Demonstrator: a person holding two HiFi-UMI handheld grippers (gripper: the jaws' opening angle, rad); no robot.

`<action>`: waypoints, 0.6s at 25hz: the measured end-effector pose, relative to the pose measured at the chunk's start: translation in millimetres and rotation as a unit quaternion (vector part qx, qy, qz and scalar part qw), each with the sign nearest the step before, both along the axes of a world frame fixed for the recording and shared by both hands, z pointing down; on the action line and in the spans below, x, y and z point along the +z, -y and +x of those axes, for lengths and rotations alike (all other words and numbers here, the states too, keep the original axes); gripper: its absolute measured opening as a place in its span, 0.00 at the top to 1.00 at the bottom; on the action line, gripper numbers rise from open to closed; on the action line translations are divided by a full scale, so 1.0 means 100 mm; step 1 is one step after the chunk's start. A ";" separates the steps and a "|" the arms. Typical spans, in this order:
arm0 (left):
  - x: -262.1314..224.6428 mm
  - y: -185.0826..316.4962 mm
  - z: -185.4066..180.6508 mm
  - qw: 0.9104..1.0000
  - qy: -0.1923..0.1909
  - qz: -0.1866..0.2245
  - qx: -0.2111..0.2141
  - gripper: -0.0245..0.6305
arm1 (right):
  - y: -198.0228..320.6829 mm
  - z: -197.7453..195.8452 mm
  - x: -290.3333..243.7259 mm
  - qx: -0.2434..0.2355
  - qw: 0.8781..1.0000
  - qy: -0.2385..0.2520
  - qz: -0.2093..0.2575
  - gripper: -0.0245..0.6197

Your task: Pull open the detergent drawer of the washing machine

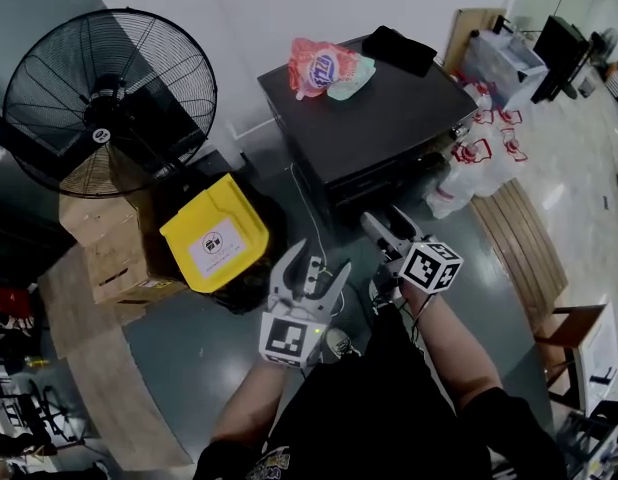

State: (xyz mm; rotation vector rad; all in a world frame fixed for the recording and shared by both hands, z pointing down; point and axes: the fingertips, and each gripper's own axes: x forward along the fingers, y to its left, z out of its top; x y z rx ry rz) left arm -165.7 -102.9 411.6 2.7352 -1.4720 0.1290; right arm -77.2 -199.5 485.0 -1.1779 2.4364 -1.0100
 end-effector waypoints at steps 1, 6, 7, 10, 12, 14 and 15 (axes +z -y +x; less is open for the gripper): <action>0.01 0.02 0.01 1.000 0.000 -0.004 -0.002 0.55 | 0.05 0.02 0.06 0.001 1.000 0.010 -0.011 0.37; 0.09 0.23 0.07 1.000 0.004 -0.013 -0.020 0.55 | 0.35 0.06 0.42 -0.005 0.994 0.073 -0.078 0.33; 0.11 0.28 0.08 1.000 0.005 -0.016 -0.023 0.55 | 0.41 0.07 0.49 -0.006 0.992 0.084 -0.092 0.33; 0.18 0.43 0.14 0.999 0.009 -0.027 -0.032 0.55 | 0.62 0.11 0.72 -0.007 0.986 0.111 -0.126 0.32; 0.21 0.52 0.17 0.999 0.008 -0.033 -0.039 0.55 | 0.73 0.12 0.89 -0.005 0.979 0.132 -0.158 0.31; 0.25 0.60 0.21 0.998 0.007 -0.041 -0.045 0.55 | 0.80 0.13 1.07 0.004 0.965 0.159 -0.206 0.31; 0.26 0.64 0.23 0.998 0.008 -0.045 -0.048 0.55 | 0.84 0.14 1.15 0.004 0.960 0.174 -0.219 0.30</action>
